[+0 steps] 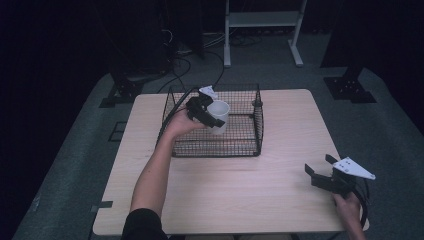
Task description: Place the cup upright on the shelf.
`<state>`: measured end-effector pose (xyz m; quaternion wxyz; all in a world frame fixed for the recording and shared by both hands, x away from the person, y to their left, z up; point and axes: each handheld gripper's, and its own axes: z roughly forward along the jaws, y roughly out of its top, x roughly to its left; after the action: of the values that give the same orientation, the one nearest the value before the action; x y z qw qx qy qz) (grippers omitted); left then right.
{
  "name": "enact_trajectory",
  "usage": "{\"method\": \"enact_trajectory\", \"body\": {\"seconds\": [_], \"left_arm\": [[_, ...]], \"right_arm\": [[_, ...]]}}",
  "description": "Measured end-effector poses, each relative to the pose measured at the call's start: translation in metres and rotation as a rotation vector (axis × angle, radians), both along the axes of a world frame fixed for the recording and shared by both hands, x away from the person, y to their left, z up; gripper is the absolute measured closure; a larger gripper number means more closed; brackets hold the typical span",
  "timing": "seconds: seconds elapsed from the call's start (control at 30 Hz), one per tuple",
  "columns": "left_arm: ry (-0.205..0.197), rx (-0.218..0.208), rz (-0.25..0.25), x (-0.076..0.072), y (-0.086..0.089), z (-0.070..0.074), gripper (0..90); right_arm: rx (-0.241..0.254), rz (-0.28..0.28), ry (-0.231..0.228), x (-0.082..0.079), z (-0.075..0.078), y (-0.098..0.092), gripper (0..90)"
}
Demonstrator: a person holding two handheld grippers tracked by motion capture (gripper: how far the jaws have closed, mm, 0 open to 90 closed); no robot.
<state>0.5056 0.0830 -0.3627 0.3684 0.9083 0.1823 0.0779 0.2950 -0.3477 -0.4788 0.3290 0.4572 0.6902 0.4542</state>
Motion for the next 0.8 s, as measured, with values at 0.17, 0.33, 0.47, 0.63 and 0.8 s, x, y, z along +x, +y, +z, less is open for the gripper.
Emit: {"method": "enact_trajectory", "body": {"seconds": [0.17,0.33,0.47,0.63,0.8], "left_arm": [[-0.004,0.009,-0.007,0.001,-0.003,-0.002,21.0],[-0.006,0.007,-0.002,0.003,-0.004,-0.006,21.0],[0.003,0.012,0.0,0.006,-0.006,-0.009,21.0],[0.015,0.016,0.007,0.008,-0.008,-0.014,21.0],[0.028,0.024,0.009,0.01,-0.009,-0.018,21.0]], "right_arm": [[0.0,0.0,0.0,0.0,0.0,0.0,13.0],[0.0,0.0,0.0,0.0,0.0,0.0,13.1],[0.0,0.001,0.0,0.0,0.0,0.0,13.1],[0.0,0.001,0.0,0.0,0.0,0.0,13.0],[0.0,0.001,-0.001,0.0,0.0,0.0,13.1]]}}
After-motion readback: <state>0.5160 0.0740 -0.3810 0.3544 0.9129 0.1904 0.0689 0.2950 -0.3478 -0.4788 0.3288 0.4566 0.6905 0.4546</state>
